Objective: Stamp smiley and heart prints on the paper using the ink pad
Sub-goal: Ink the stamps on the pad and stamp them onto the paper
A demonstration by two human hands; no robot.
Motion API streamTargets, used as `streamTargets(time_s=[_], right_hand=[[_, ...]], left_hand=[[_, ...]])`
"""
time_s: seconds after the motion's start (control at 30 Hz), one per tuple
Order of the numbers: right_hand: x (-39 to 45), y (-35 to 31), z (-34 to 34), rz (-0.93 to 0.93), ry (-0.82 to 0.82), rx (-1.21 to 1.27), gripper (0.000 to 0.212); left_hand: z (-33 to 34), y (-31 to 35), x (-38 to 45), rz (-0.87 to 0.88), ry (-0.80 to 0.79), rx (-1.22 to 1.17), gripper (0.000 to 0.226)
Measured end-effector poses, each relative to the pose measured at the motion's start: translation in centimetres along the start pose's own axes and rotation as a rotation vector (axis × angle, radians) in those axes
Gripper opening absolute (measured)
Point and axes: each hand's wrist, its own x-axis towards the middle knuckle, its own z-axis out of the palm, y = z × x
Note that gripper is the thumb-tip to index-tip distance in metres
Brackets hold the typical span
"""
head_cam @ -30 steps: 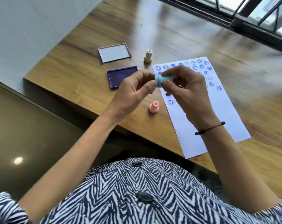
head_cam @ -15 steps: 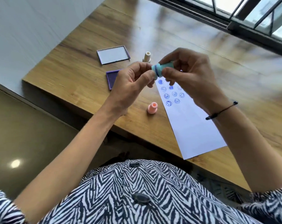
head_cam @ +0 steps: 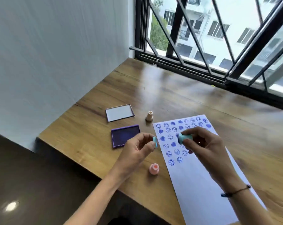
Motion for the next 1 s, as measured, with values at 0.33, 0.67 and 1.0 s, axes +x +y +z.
streamTargets(time_s=[0.33, 0.67, 1.0], right_hand=[[-0.1, 2.2, -1.0, 0.086, 0.020, -0.118, 0.006], [-1.5, 4.7, -1.6, 0.084, 0.018, -0.268, 0.010], [-2.0, 5.7, -1.8, -0.016, -0.010, -0.361, 0.012]], left_hand=[[1.6, -0.5, 1.1, -0.011, -0.064, 0.086, 0.014], [3.1, -2.0, 1.9, -0.086, -0.094, 0.147, 0.012], [3.2, -2.6, 1.7, -0.036, -0.043, 0.199, 0.010]])
